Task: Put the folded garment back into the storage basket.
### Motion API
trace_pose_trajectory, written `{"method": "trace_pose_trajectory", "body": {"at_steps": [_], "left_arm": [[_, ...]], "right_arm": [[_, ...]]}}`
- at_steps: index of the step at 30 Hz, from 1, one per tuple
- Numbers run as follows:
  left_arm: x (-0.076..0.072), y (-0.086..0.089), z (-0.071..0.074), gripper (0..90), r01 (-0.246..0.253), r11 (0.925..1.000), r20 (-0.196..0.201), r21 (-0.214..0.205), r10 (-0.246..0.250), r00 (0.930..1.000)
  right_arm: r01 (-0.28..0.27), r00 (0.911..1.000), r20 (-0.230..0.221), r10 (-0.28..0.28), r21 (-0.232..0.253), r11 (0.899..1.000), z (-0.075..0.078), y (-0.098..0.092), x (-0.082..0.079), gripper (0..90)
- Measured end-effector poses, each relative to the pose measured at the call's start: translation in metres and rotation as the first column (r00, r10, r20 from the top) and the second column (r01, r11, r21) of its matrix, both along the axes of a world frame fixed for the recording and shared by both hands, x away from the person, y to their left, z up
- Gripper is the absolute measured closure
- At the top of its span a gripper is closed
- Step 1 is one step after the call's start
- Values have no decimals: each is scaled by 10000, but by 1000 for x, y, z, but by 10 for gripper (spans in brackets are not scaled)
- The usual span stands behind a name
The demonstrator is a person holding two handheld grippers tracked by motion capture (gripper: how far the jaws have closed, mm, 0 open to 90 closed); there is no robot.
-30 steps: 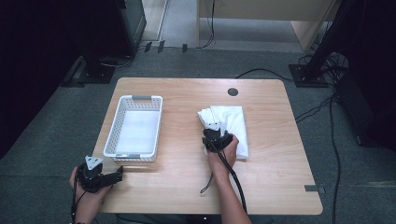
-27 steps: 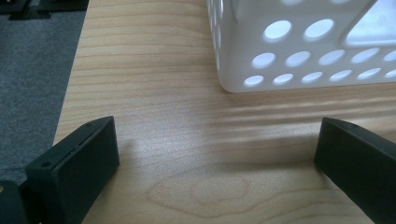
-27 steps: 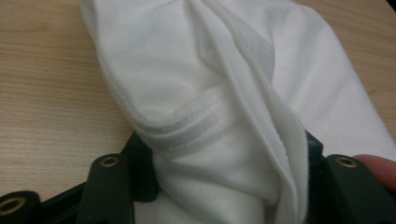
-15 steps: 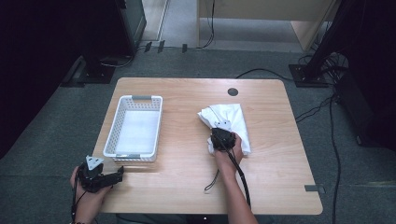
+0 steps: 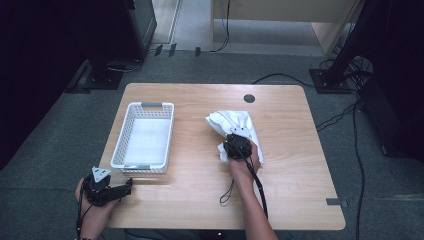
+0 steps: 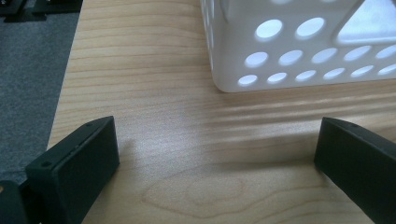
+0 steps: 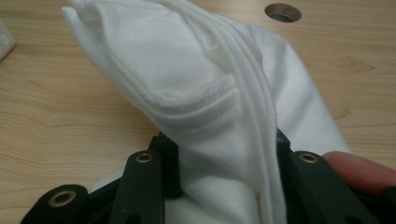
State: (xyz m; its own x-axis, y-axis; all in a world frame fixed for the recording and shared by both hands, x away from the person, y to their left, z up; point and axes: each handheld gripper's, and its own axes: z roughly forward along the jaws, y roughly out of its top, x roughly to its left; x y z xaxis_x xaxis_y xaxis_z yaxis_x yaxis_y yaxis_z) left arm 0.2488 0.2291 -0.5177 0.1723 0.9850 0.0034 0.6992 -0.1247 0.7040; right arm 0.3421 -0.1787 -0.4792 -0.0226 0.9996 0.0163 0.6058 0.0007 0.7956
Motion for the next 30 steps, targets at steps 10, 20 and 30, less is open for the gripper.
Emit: {"method": "trace_pose_trajectory", "body": {"at_steps": [10, 20, 30], "left_arm": [[0, 0, 0, 0, -1, 10000, 12, -3, 1, 10000], [0, 0, 0, 0, -4, 10000, 12, 3, 4, 10000], [0, 0, 0, 0, -18, 10000, 44, -34, 18, 10000]], "right_arm": [[-800, 9961, 374, 794, 137, 9967, 17, 17, -4, 620], [-1478, 9853, 856, 1476, -36, 9890, 39, 34, -10, 619], [-2156, 9713, 1061, 2129, 145, 9764, 57, 53, -13, 617]]}}
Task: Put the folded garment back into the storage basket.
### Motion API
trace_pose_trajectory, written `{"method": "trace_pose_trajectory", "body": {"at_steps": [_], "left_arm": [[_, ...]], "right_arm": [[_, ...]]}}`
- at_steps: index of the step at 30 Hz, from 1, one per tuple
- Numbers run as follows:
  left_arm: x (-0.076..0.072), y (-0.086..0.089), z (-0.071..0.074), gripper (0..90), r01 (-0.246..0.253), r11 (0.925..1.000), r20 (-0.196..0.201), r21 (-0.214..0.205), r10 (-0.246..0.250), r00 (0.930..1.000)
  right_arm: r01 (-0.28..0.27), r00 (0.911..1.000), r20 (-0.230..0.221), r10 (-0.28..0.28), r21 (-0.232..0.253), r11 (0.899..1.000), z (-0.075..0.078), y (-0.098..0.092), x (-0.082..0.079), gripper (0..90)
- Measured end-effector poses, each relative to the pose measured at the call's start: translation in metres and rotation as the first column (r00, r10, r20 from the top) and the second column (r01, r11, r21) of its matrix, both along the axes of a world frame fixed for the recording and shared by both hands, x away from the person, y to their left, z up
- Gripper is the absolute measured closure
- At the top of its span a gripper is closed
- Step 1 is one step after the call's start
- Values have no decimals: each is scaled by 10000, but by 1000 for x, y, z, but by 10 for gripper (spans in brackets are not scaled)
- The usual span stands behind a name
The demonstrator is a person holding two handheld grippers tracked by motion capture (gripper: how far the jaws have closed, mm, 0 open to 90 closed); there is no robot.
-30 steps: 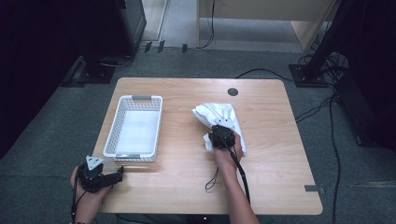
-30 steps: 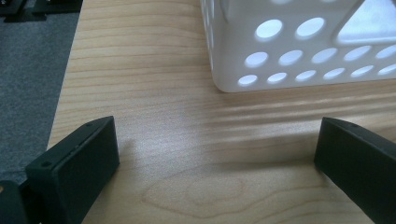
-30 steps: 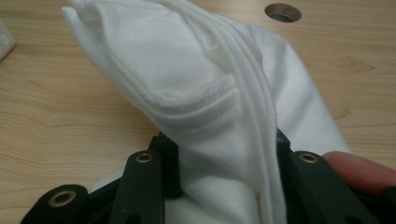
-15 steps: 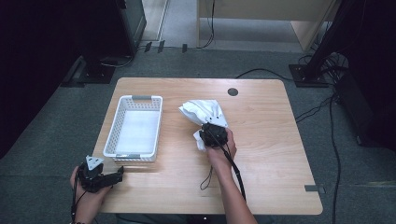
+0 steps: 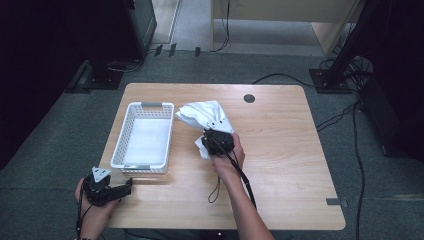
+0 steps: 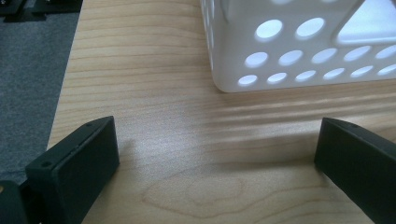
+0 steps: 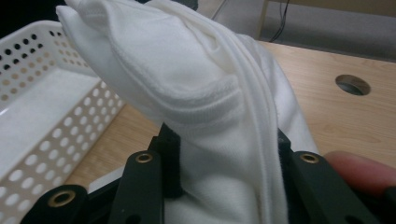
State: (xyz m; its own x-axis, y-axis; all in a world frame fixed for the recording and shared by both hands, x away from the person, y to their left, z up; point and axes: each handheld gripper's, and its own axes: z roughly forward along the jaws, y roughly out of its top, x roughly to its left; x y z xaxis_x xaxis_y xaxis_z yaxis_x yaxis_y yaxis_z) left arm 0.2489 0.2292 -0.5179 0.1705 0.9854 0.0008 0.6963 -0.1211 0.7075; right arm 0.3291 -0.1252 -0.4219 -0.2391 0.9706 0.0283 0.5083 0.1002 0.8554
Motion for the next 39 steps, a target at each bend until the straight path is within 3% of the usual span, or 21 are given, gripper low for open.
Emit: {"method": "trace_pose_trajectory", "body": {"at_steps": [7, 30, 39], "left_arm": [[0, 0, 0, 0, 17, 10000, -23, 34, -17, 10000], [0, 0, 0, 0, 8, 10000, -2, -6, -8, 10000], [0, 1, 0, 0, 35, 10000, -9, -22, -35, 10000]], "right_arm": [[-523, 9986, -28, 524, 271, 9983, 12, 20, 1, 617], [-1062, 9940, -205, 1076, 605, 9925, 36, 88, 1, 614], [-1152, 9928, -253, 1169, 599, 9915, 38, 112, 3, 610]]}}
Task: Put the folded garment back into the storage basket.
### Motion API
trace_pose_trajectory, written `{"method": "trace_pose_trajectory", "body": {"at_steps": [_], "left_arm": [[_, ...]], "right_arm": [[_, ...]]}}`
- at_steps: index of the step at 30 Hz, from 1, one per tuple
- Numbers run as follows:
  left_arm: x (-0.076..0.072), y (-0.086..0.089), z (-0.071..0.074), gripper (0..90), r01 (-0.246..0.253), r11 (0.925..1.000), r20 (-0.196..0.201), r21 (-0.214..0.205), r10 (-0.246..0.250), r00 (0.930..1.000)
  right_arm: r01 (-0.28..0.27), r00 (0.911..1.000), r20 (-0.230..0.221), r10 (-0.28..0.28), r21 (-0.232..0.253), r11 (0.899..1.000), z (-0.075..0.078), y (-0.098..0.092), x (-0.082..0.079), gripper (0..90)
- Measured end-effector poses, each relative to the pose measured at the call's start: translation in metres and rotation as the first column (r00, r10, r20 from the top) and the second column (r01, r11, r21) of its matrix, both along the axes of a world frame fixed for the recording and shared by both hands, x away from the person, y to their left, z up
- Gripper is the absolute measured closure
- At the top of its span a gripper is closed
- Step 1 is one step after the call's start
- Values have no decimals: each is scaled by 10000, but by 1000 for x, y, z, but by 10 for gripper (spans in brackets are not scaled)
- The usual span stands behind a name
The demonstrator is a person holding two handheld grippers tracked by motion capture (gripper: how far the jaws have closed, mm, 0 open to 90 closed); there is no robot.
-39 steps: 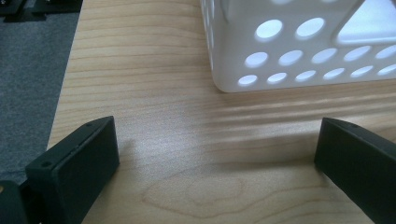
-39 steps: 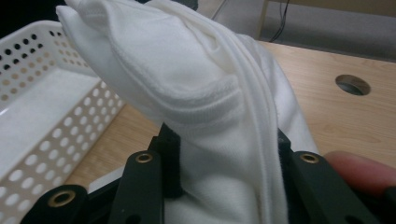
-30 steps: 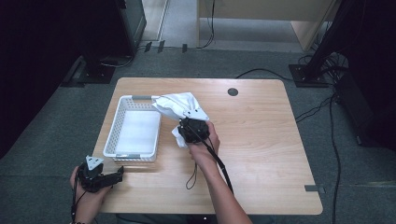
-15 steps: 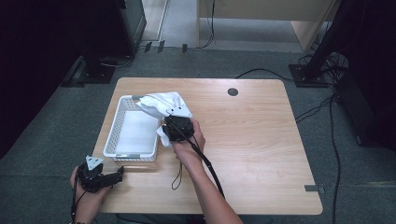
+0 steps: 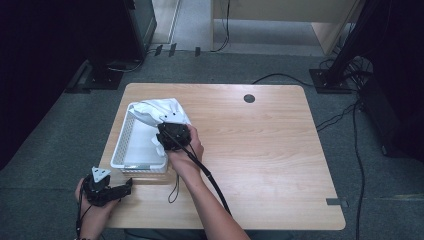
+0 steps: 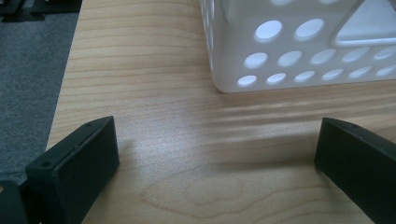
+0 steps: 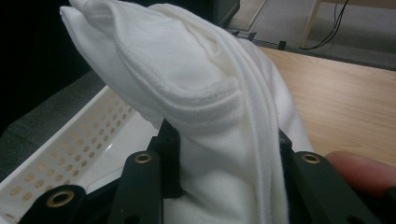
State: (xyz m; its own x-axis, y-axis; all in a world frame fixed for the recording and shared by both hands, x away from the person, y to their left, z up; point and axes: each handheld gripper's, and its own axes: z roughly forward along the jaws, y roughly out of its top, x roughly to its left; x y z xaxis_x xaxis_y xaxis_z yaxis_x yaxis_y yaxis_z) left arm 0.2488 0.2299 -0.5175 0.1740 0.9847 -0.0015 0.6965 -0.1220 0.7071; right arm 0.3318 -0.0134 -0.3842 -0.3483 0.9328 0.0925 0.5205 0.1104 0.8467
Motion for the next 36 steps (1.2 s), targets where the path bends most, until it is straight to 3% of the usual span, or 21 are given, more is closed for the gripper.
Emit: {"method": "trace_pose_trajectory", "body": {"at_steps": [20, 36], "left_arm": [[0, 0, 0, 0, 47, 10000, 20, -72, -47, 10000], [0, 1, 0, 0, 81, 9999, -3, -141, -81, 10000]], "right_arm": [[-240, 9996, -161, 243, 222, 9995, -4, 54, 2, 613], [-172, 9992, -345, 200, 795, 9967, 1, 77, 11, 631]]}}
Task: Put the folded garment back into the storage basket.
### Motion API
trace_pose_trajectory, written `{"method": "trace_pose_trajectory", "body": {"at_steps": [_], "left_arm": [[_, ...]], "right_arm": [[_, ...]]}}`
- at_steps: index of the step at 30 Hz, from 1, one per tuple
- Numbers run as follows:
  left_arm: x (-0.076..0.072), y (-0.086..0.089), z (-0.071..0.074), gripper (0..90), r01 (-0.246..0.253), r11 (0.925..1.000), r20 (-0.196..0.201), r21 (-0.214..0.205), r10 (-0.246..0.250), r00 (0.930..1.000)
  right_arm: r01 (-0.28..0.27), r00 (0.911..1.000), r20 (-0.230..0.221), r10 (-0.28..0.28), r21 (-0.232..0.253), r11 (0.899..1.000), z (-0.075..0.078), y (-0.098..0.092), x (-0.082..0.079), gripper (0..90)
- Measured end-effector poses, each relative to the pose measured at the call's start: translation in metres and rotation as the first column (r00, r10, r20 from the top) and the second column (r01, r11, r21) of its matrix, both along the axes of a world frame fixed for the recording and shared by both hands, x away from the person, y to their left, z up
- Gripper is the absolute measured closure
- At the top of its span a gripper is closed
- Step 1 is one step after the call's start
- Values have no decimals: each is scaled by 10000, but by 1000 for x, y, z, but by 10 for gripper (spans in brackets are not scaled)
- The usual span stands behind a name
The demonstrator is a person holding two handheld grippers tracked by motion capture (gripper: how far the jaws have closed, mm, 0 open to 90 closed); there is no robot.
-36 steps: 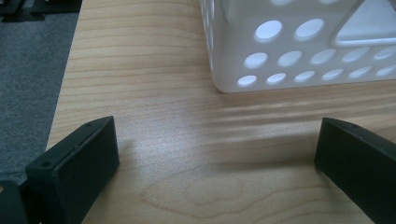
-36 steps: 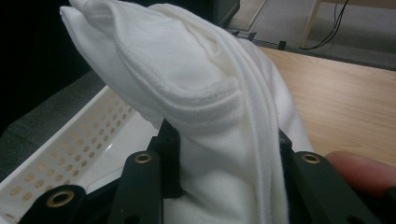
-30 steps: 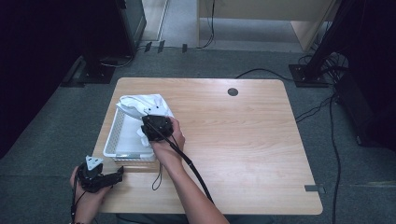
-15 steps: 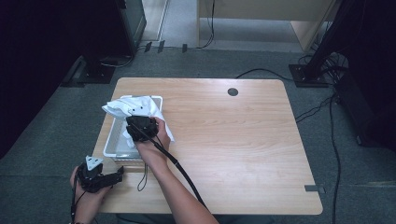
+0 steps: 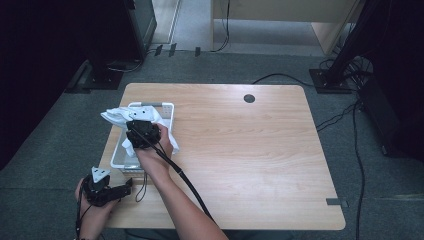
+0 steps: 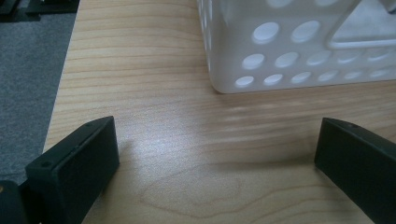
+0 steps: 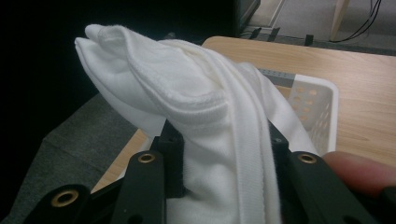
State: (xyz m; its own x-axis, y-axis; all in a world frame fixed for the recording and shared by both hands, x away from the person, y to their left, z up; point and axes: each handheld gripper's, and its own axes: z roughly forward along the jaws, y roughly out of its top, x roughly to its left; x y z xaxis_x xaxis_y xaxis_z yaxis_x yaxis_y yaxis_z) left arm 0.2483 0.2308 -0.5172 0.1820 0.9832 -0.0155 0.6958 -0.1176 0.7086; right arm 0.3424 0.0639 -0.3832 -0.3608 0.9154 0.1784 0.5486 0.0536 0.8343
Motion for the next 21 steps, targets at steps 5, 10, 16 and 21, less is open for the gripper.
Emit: {"method": "trace_pose_trajectory", "body": {"at_steps": [5, 10, 16, 21], "left_arm": [[0, 0, 0, 0, 5, 10000, 24, -13, -5, 10000], [0, 0, 0, 0, 9, 10000, 23, -15, -8, 10000], [0, 0, 0, 0, 13, 10000, 22, -15, -13, 10000], [0, 0, 0, 0, 28, 10000, 26, -18, -28, 10000]], "right_arm": [[302, 9993, -225, -295, 327, 9990, -3, 3, 8, 634], [656, 9974, -320, -639, 545, 9964, -9, 3, 13, 634], [861, 9961, -247, -852, 398, 9955, -20, 12, 13, 633], [775, 9958, -491, -769, 112, 9969, -32, 21, 15, 630]]}}
